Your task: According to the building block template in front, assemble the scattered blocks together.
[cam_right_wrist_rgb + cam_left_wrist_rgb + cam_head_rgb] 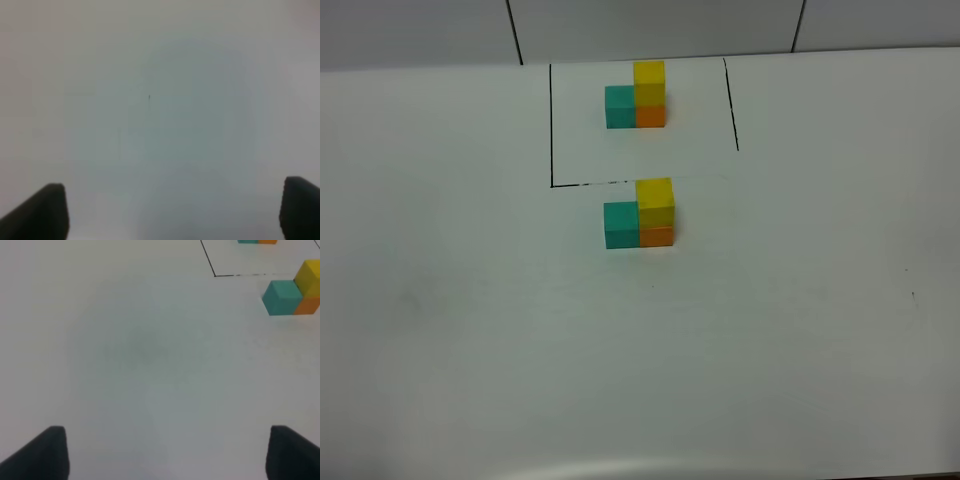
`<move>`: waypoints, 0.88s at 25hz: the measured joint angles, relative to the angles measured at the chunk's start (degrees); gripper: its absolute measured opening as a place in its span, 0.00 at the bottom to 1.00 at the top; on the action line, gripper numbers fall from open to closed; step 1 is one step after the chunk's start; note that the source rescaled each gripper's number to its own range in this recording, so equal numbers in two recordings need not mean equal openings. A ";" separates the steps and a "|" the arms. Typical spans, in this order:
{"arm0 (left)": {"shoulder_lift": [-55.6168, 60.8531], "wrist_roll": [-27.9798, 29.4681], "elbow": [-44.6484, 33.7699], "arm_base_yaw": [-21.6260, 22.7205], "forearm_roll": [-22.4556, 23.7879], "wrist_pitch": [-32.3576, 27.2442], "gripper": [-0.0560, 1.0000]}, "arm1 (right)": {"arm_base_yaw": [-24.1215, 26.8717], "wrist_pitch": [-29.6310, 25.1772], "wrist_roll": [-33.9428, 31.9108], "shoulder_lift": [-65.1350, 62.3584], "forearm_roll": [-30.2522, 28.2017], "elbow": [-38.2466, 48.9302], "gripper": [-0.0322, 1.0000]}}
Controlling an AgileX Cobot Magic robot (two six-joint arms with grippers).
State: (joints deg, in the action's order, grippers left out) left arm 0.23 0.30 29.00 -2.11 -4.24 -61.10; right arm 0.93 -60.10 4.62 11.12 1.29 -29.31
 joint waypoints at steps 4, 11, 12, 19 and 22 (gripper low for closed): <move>0.00 0.00 0.00 0.00 0.00 0.00 0.86 | 0.00 -0.84 -0.06 -2.75 0.75 0.38 0.91; 0.00 0.00 0.00 0.00 0.00 0.00 0.86 | 0.00 -1.01 -0.06 -7.27 0.86 0.43 0.91; 0.00 0.00 0.00 0.00 0.00 0.00 0.86 | 0.00 -1.01 -0.18 -7.99 0.81 0.43 0.91; 0.00 0.00 0.00 0.00 0.00 0.00 0.86 | 0.00 -1.01 -2.76 -11.37 -0.70 0.43 0.91; 0.00 0.00 0.00 0.00 0.00 0.00 0.86 | 0.00 -1.01 -3.20 -11.53 -1.29 0.43 0.92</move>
State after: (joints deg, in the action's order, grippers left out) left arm 0.23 0.30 29.00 -2.11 -4.24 -61.10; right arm 0.93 -61.11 1.43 -0.40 0.00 -28.88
